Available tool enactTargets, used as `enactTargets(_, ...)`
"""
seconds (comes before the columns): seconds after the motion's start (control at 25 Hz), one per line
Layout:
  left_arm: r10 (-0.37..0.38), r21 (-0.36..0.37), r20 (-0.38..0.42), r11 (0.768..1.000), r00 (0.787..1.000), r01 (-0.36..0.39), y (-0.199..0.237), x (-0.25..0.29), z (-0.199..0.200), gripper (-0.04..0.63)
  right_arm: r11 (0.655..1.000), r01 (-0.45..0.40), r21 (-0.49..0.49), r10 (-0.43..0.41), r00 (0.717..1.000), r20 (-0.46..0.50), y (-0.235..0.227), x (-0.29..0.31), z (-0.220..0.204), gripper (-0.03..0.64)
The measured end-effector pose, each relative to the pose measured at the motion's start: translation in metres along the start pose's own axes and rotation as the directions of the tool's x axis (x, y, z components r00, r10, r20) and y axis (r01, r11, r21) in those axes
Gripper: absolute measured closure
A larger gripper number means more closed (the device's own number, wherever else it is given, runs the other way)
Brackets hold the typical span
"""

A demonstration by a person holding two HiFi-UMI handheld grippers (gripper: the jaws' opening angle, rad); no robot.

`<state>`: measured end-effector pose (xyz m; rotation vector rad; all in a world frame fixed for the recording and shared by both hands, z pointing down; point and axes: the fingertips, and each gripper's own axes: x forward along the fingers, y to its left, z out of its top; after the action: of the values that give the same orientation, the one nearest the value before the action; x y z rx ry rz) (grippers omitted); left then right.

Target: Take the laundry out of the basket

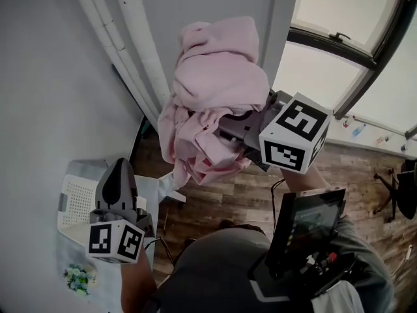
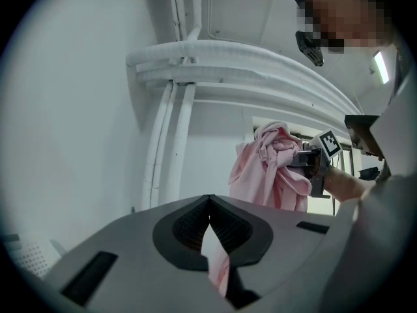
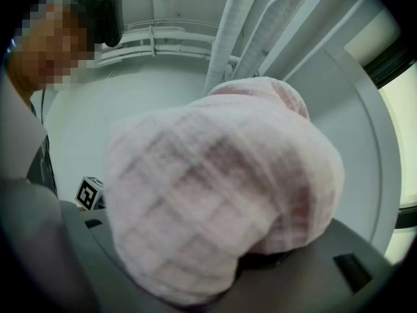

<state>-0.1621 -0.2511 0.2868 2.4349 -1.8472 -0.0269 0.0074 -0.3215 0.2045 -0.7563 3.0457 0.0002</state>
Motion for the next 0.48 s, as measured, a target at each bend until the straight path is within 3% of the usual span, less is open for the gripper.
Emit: enactTargets(0.48, -0.043, 0.013, -0.036, 0.999, 0.998, 0.043, -0.009, 0.019, -0.006, 0.588, 0.989, 0.142, 0.04, -0.141, 0.99, -0.03, -0.012, -0.007, -0.041, 0.332)
